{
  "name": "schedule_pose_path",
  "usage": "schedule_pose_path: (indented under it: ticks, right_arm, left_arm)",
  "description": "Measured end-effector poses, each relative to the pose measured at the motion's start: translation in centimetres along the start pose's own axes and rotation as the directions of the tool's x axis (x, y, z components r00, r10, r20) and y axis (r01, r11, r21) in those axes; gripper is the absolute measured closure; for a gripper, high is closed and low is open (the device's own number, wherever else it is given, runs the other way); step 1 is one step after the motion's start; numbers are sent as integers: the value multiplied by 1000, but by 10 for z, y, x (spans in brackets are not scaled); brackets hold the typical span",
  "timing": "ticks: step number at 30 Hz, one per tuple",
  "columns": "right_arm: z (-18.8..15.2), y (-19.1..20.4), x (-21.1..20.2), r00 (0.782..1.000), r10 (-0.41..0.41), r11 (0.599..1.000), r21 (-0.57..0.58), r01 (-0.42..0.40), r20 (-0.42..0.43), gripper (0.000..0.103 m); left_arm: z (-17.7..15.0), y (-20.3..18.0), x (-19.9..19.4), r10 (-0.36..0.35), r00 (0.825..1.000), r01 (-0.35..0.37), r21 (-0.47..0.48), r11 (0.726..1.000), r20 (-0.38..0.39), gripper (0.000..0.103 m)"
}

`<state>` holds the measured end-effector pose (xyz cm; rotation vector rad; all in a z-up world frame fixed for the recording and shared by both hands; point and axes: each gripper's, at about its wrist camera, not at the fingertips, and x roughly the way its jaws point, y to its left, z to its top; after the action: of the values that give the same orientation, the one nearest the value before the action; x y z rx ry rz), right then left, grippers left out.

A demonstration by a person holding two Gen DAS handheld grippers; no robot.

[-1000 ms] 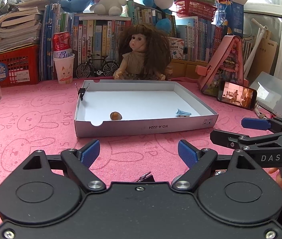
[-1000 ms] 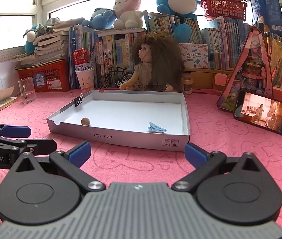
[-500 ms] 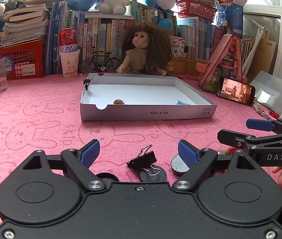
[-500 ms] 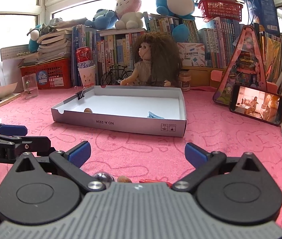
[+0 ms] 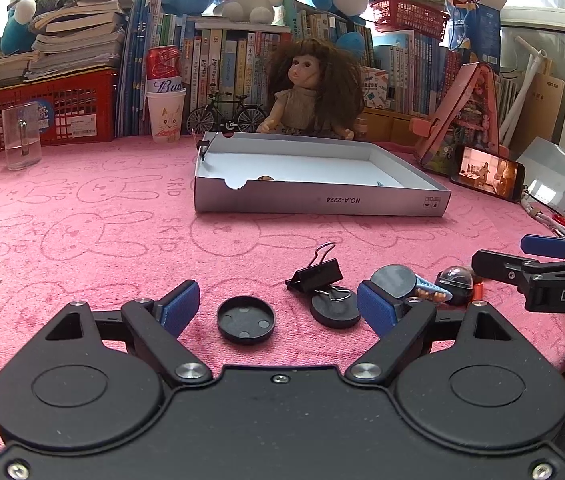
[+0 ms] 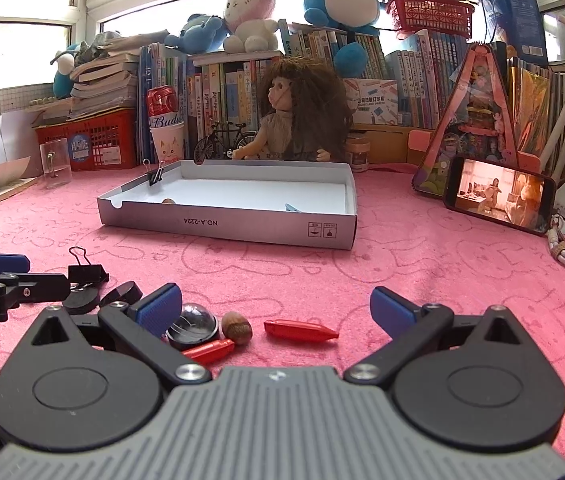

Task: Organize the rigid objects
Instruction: 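Grasp the black round lid with the left gripper while the right gripper grasps the red pen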

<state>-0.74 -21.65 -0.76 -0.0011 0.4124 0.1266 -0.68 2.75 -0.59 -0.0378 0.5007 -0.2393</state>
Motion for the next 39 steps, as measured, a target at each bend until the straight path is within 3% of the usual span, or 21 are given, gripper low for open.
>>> schedule_pose_path:
  ticks: [5, 10, 16, 28, 30, 35, 39]
  right_arm:
    - [-4, -7, -1, 995, -97, 995, 21, 97, 2, 0]
    - [-9, -16, 0, 984, -177, 982, 56, 178, -15, 0]
    - [-16, -12, 0, 979, -202, 977, 61, 203, -24, 1]
    - [-18, 3, 11, 974, -222, 973, 54, 223, -36, 10]
    - [-18, 5, 12, 974, -224, 973, 55, 226, -36, 13]
    - [-18, 10, 11, 978, -205, 977, 46, 206, -31, 28]
    - [-17, 16, 10, 984, -176, 984, 29, 177, -23, 47]
  left_arm:
    - [-5, 7, -5, 38, 999, -38, -16, 999, 6, 19]
    - [-9, 15, -10, 66, 998, -66, -39, 997, 3, 31]
    - [-15, 13, -13, 111, 994, -111, -22, 994, 6, 45]
    - [-15, -5, -2, 187, 982, -188, 11, 982, 9, 45]
    - [-15, -5, -1, 189, 982, -189, 3, 982, 8, 47]
    - [-13, -5, -1, 171, 985, -171, -13, 985, 13, 73]
    - [-13, -5, -2, 171, 985, -171, -16, 985, 15, 73]
